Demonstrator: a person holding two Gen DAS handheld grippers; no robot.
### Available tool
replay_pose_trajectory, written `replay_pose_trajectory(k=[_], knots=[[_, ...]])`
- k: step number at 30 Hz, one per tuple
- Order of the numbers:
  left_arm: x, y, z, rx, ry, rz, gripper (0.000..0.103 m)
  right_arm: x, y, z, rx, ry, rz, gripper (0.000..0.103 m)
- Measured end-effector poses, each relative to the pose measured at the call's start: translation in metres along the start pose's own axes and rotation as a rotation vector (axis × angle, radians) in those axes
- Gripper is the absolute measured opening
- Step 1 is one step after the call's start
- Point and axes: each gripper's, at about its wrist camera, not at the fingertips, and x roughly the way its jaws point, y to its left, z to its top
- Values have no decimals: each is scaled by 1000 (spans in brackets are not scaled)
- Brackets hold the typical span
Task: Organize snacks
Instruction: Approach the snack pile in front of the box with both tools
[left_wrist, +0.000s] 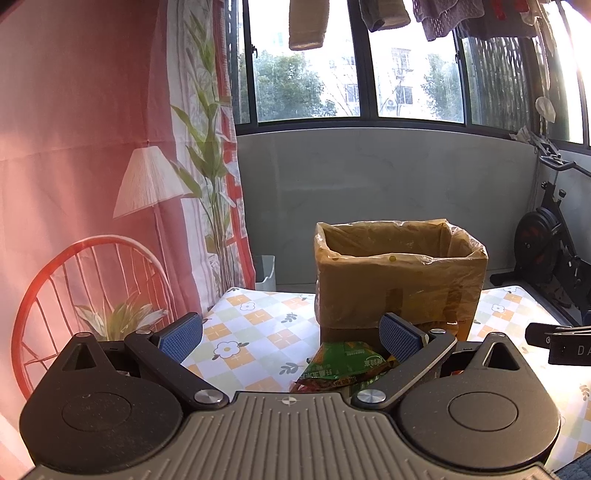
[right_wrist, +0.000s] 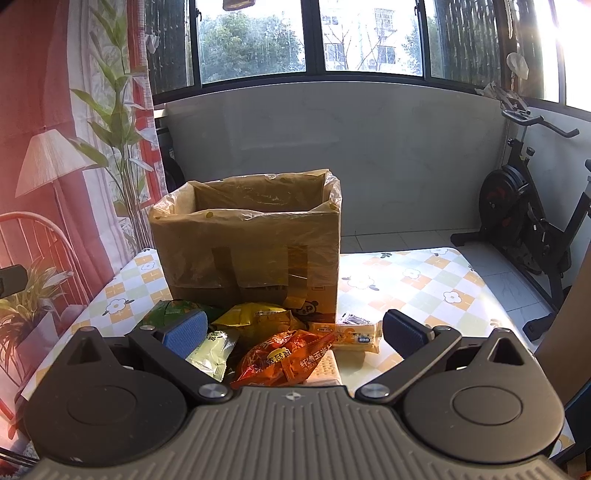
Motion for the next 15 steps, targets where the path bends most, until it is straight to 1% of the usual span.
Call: replay_pose_trajectory(k=[5, 15], knots=[[1, 1, -3, 0, 11, -1, 103, 1, -1, -2, 12, 6, 2, 103], [2, 4, -4, -19, 27, -4, 103, 0, 3, -3, -9, 3, 5, 103]])
